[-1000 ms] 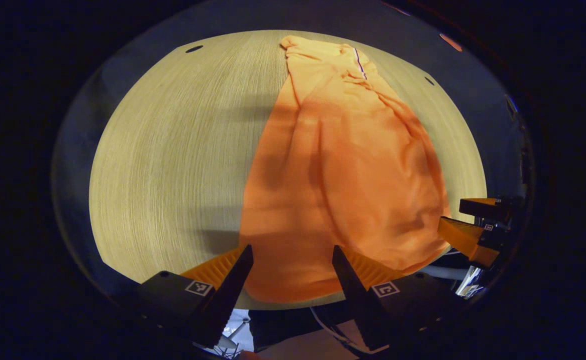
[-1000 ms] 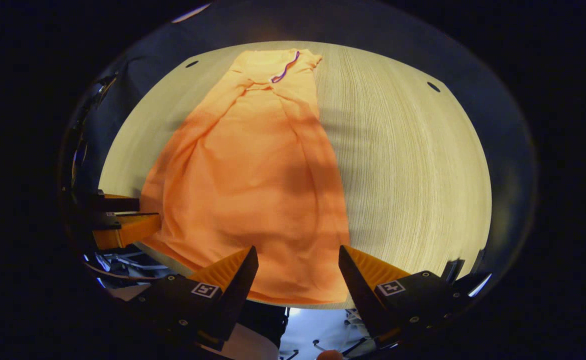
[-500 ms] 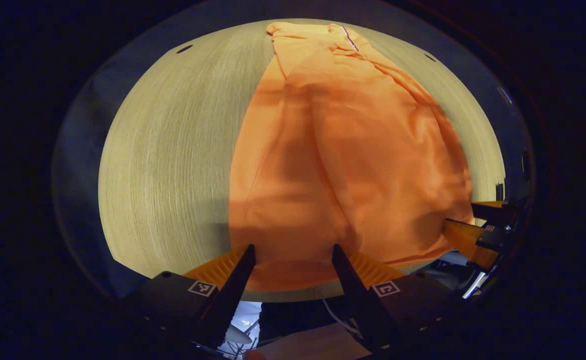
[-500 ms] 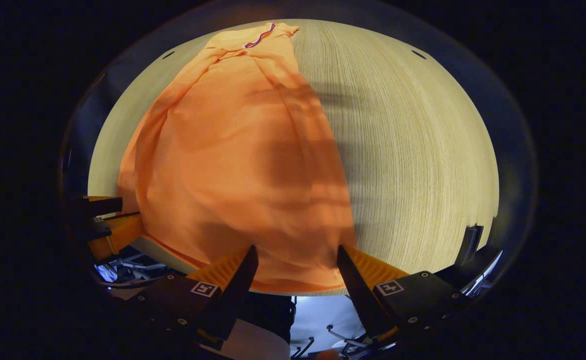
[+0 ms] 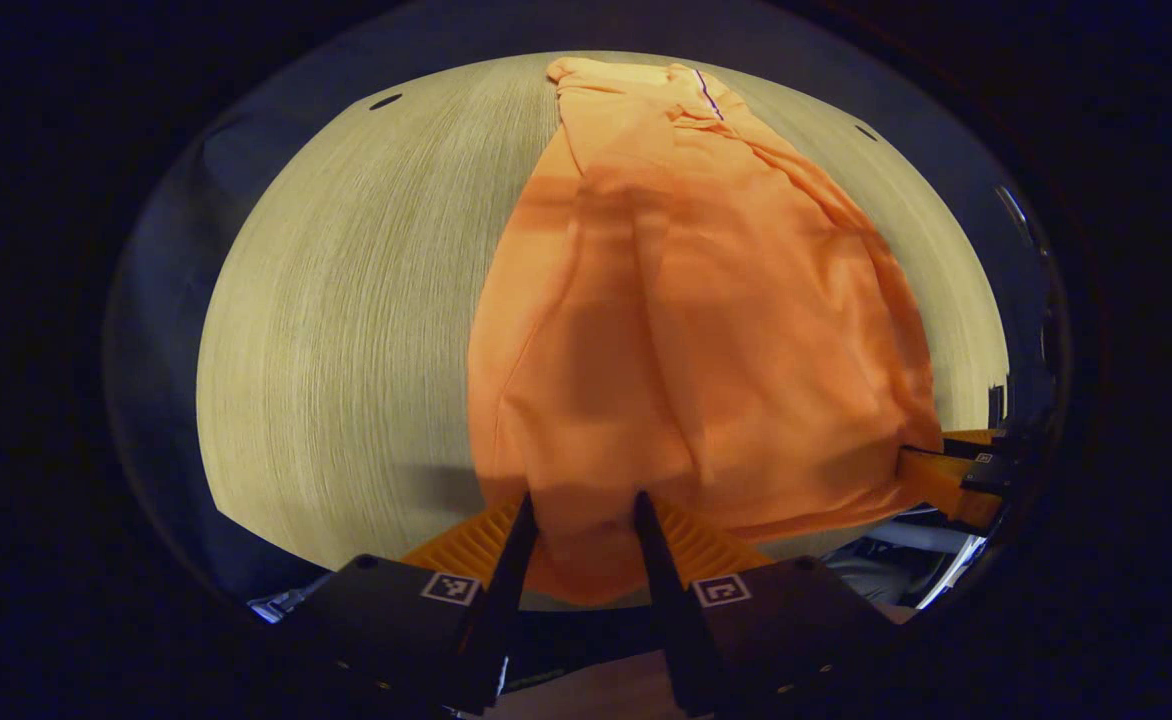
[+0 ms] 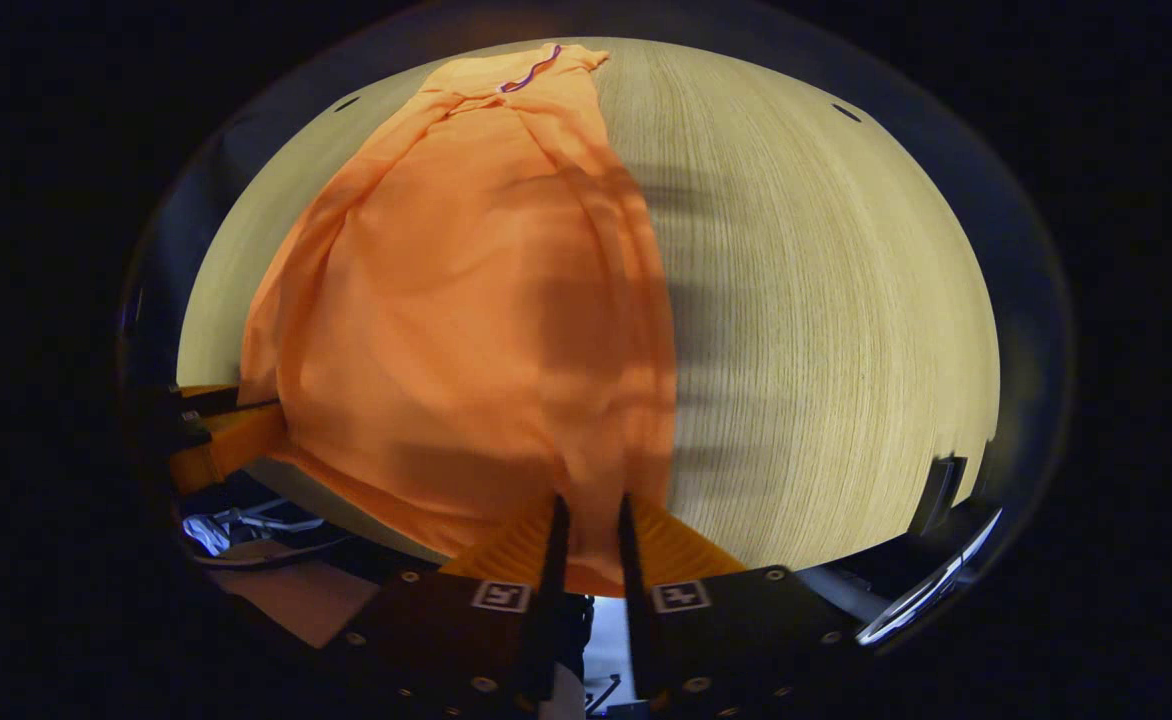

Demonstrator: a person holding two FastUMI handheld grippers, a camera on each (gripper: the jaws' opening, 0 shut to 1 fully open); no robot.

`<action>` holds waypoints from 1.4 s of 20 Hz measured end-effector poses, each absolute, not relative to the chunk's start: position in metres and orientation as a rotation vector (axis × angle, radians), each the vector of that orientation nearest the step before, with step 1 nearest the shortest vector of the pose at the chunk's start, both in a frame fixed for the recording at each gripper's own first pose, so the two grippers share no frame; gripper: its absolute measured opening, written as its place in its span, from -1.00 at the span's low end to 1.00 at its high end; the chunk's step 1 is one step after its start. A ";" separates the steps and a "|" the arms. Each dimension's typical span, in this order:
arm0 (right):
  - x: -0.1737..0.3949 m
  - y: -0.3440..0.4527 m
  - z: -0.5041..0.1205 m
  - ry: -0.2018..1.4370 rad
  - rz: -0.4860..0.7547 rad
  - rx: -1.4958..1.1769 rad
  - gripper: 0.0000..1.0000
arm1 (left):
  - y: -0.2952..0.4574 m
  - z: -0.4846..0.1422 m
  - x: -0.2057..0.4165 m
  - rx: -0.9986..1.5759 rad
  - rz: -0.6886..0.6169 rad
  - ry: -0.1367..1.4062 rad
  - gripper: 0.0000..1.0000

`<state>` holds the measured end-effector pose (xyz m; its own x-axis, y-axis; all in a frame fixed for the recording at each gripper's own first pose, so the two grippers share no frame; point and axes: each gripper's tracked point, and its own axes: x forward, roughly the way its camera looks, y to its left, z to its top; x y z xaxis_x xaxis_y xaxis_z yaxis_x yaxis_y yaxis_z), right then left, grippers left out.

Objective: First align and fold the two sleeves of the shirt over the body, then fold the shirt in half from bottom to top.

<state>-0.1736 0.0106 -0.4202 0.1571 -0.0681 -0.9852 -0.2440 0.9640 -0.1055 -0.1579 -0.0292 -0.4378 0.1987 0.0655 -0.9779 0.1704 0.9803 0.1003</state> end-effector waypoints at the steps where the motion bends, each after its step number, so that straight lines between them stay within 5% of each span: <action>1: -0.176 0.021 -0.422 1.434 0.163 -0.200 -0.71 | -0.033 -0.437 -0.154 0.170 -0.091 1.362 -0.13; 3: -0.175 0.027 -0.421 1.424 0.166 -0.124 -0.99 | -0.038 -0.438 -0.149 0.116 -0.119 1.322 -0.89; 5: -0.172 0.023 -0.422 1.419 0.170 -0.156 -0.99 | -0.037 -0.437 -0.152 0.107 -0.146 1.340 -0.98; 13: -0.125 0.039 -0.382 1.352 0.216 -0.134 -0.99 | -0.038 -0.404 -0.114 0.108 -0.142 1.247 -0.99; 28: 0.053 0.077 -0.293 1.068 0.235 -0.115 -0.99 | -0.053 -0.337 0.093 0.070 -0.183 0.955 -0.99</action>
